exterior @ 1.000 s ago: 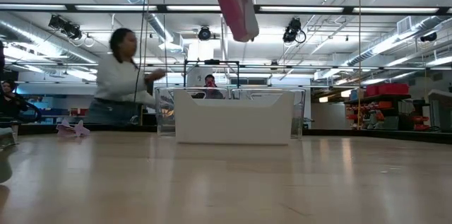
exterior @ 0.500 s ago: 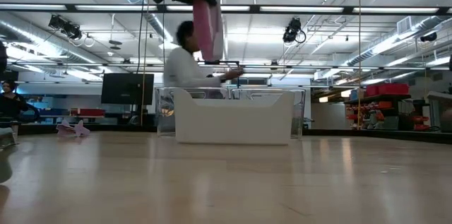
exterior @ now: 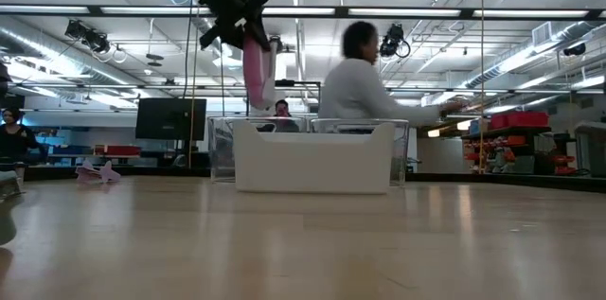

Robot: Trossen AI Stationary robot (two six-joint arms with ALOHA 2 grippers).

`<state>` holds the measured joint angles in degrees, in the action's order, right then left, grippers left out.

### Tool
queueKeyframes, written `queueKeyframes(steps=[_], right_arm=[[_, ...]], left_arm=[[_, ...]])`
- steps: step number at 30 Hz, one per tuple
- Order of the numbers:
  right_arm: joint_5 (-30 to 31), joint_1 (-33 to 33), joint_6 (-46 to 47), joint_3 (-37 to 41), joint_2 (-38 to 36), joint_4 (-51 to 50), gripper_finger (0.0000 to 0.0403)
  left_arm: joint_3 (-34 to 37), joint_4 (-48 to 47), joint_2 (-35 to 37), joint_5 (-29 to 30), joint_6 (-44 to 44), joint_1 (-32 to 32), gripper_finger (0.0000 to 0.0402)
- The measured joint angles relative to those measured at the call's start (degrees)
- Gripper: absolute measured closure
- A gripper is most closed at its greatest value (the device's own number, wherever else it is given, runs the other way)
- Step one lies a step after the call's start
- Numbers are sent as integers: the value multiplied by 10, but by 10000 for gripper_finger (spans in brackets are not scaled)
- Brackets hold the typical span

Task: Pick and place Stapler, Stapler remover, tape
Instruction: Put the pink stapler into the left transparent bin

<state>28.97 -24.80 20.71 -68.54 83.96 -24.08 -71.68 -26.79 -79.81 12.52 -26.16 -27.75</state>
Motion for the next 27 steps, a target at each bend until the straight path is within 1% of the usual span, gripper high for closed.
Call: queueKeyframes(steps=[2,7,10,13,17,21,27], right_arm=[[1,5,-19,5,0,31,294],[15,19,-69,7,-6,64,304],[21,24,-93,7,-6,66,309],[21,28,-97,7,-6,64,314],[21,31,-108,7,-6,63,318],[21,32,-107,7,-6,59,321],[21,32,-110,7,-6,59,321]], left_arm=[[0,-15,0,-38,9,-31,273],[0,-37,-4,-69,14,-89,273],[-1,-37,-27,-107,14,-109,273],[-1,-31,-67,-141,15,-115,273],[0,-37,-116,-157,22,-123,273],[0,-35,-157,-206,12,-141,273],[0,-42,-193,-227,8,-163,273]])
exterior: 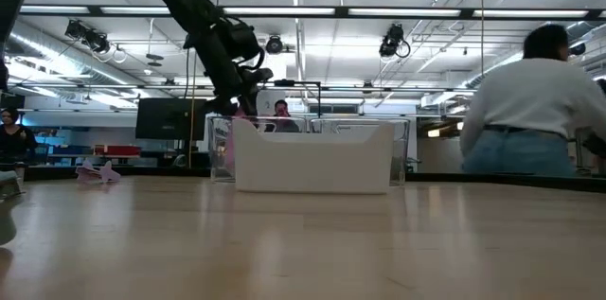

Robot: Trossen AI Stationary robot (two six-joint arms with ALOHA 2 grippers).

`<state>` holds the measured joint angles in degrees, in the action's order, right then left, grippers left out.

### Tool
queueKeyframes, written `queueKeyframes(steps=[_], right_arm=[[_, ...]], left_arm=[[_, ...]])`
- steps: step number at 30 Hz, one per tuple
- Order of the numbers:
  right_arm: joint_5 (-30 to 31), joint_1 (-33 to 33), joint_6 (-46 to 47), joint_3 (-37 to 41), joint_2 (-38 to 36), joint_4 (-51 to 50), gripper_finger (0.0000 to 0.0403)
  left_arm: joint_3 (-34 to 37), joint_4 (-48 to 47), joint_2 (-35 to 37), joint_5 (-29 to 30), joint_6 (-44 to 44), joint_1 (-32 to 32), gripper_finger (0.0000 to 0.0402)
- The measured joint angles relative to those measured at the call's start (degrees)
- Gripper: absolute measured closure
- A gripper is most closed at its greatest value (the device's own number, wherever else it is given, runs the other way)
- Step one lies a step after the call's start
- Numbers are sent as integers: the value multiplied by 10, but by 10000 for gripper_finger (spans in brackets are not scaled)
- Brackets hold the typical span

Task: Pick and place Stapler, Stapler remover, tape
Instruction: Put the pink stapler into the left transparent bin, then put the purple staple remover into the white bin

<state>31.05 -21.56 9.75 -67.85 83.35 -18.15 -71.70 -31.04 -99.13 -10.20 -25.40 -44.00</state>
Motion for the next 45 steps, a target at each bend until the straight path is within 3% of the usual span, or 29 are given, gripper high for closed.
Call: queueKeyframes(steps=[13,21,25,30,33,36,41,45], right_arm=[[0,9,-1,0,0,-21,321],[0,12,3,0,0,-27,321],[0,13,3,1,0,-28,321],[0,17,-12,26,0,-6,321],[0,26,-14,28,0,-4,321],[0,29,-10,28,0,-5,321],[-6,28,-8,29,0,-16,321],[-5,29,1,29,0,-30,321]], left_arm=[[0,3,-18,-32,-26,-9,273],[0,21,-18,-34,-26,-9,98],[-1,38,-18,-29,-24,-9,69],[-25,23,-18,-53,8,-16,70],[-65,-42,-18,-71,53,-16,78],[-123,-169,-17,-62,129,-15,88],[-194,-414,-14,44,240,10,107],[-173,-516,14,114,228,52,114]])
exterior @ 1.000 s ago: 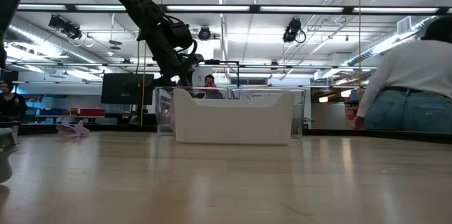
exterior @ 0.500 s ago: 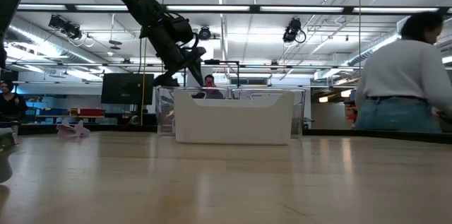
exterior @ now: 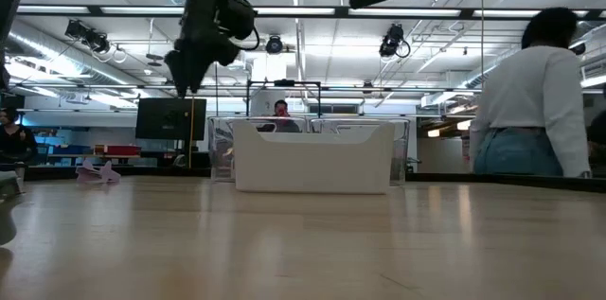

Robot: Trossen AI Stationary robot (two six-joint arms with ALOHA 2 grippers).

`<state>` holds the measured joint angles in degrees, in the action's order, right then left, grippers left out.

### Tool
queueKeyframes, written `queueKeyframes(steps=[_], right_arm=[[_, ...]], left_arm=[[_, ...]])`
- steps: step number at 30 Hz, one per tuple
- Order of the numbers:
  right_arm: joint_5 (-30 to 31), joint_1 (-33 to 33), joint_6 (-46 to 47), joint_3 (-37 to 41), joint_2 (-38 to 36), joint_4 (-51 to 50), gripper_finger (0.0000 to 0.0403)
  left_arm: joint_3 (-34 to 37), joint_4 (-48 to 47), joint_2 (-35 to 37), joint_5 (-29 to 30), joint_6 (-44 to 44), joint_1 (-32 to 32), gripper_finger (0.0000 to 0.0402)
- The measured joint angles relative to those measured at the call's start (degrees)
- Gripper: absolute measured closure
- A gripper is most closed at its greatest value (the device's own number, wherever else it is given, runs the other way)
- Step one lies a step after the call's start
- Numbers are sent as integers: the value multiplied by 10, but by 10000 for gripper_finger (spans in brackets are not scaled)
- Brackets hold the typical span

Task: Pick and place Stapler, Stapler remover, tape
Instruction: Put the purple staple remover into the white bin

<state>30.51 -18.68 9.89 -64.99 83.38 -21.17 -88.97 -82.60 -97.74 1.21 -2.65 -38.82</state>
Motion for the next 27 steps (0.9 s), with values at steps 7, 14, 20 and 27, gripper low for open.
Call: queueKeyframes(steps=[7,14,20,27], right_arm=[[0,0,14,0,0,-21,321],[1,0,27,0,0,-33,321],[1,0,15,0,0,-21,321],[1,0,2,0,0,-4,321]], left_arm=[[153,29,85,34,-75,96,115],[343,76,143,85,-185,154,115],[433,126,148,97,-220,160,115],[463,190,148,95,-218,159,115]])
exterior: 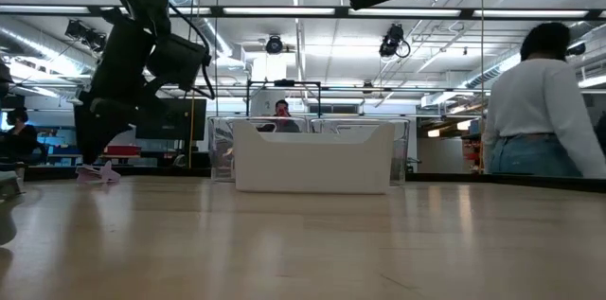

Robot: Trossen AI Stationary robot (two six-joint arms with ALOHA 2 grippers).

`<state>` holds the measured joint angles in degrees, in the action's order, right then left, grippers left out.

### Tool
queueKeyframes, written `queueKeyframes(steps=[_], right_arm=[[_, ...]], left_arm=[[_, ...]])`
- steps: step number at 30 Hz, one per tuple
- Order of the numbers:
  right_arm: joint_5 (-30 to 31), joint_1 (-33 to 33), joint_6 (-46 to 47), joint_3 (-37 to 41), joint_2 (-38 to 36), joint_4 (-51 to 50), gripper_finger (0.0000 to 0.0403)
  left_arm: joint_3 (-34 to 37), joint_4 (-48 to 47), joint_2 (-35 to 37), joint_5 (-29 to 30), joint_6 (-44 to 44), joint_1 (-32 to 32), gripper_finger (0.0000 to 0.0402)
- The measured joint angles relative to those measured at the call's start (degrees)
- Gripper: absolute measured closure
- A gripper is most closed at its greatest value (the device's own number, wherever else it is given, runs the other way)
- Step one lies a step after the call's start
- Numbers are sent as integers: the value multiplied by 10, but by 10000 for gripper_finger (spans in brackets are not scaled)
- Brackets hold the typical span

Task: Pick and place Stapler, Stapler remover, tape
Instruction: Put the purple staple remover into the white bin

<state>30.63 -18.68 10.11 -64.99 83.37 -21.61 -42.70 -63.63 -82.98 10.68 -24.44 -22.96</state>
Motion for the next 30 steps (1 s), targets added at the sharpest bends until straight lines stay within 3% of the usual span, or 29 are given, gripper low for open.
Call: queueKeyframes(steps=[20,24,30], right_arm=[[0,0,-1,0,0,-14,321],[0,0,-1,0,0,-17,321],[0,0,-1,0,0,-17,321]], left_arm=[[1,52,-12,-19,-8,0,119],[1,54,-12,-19,-19,0,150],[11,71,-11,-21,-23,1,234]])
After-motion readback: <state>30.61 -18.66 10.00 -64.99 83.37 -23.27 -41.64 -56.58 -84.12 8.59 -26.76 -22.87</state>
